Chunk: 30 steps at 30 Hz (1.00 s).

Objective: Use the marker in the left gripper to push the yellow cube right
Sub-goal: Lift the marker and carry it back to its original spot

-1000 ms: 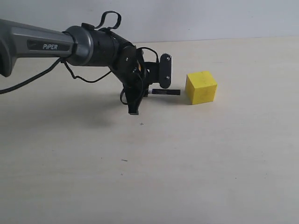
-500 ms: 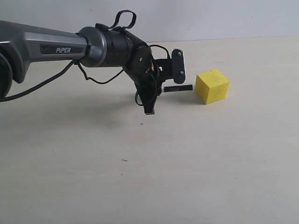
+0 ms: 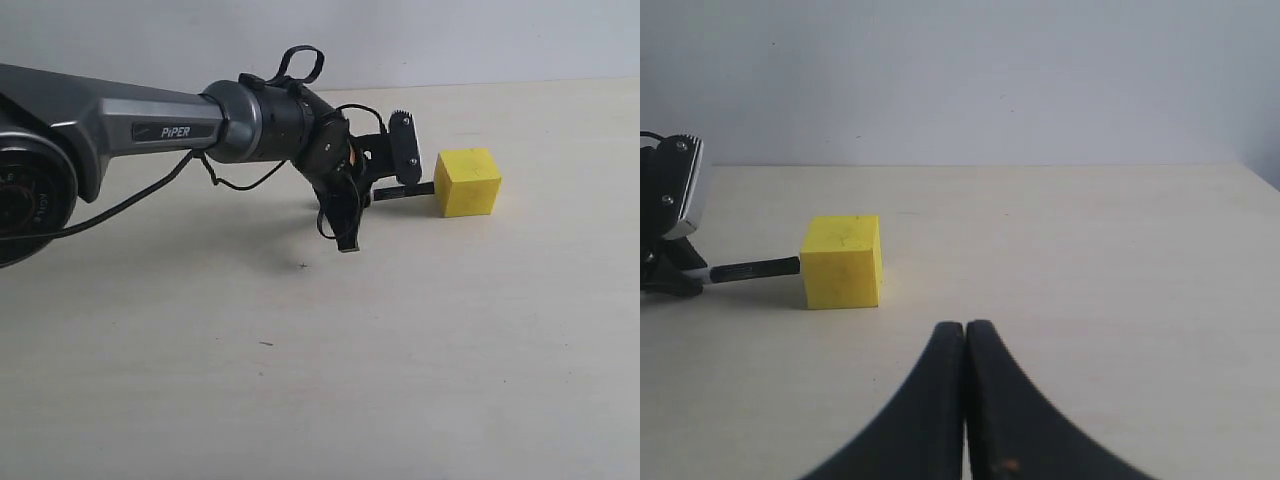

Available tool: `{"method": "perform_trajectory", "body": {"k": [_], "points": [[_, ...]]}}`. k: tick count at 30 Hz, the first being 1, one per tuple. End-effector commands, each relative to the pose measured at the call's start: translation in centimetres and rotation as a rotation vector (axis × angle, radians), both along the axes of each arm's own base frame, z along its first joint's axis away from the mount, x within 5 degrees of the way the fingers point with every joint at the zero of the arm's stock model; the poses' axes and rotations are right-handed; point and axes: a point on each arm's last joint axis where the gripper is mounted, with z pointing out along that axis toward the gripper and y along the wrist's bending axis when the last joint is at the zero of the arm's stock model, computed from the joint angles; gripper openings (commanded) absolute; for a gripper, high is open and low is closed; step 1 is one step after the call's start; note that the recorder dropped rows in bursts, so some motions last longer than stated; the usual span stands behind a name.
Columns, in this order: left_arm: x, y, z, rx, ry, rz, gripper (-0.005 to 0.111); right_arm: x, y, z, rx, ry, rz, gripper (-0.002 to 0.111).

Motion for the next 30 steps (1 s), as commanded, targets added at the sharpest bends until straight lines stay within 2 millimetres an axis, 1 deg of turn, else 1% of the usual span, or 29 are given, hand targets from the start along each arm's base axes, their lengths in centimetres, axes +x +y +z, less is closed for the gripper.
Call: {"method": "perform_trajectory", "body": {"k": [1,8,12,15,17,20,21,22,23,25,26,27,30], "points": [[-0.2,0.4,0.4,0.042,0.022,0.03,0.0,0.0,0.0,0.0,0.0,-0.012,0.004,0.0],[0.3,1.6,3.3,0.011,0.02,0.189,0.0,0.0,0.0,0.0,0.0,-0.012,0.004,0.0],[0.4,3.1,5.1,-0.002,0.076,0.345,0.0,0.0,0.0,0.0,0.0,-0.012,0.004,0.0],[0.1,4.2,6.1,0.018,0.129,0.463,0.0,0.0,0.0,0.0,-0.002,-0.012,0.004,0.0],[-0.3,4.8,6.4,0.033,0.169,0.553,0.0,0.0,0.0,0.0,-0.002,-0.012,0.004,0.0],[-1.2,5.7,6.7,0.073,0.251,0.746,0.0,0.0,0.0,0.0,-0.002,-0.012,0.004,0.0],[-1.8,6.3,6.5,0.095,0.308,0.902,0.0,0.0,0.0,0.0,-0.002,-0.012,0.004,0.0],[-2.1,6.5,6.5,0.096,0.333,0.979,0.0,0.0,0.0,0.0,0.0,-0.012,0.004,0.0],[-2.6,6.7,6.4,0.091,0.369,1.097,0.0,0.0,0.0,0.0,0.0,-0.012,0.004,0.0],[-3.0,6.4,6.3,0.036,0.419,1.22,0.0,0.0,0.0,0.0,0.0,-0.012,0.004,0.0],[-3.2,6.1,6.3,0.016,0.451,1.248,0.0,0.0,0.0,0.0,0.0,-0.012,0.004,0.0],[-3.7,5.6,6.2,-0.018,0.533,1.288,0.0,0.0,0.0,0.0,0.002,-0.012,0.004,0.0],[-4.3,4.9,6.2,-0.06,0.646,1.334,0.0,0.0,0.0,0.0,0.002,-0.012,0.004,0.0]]}}
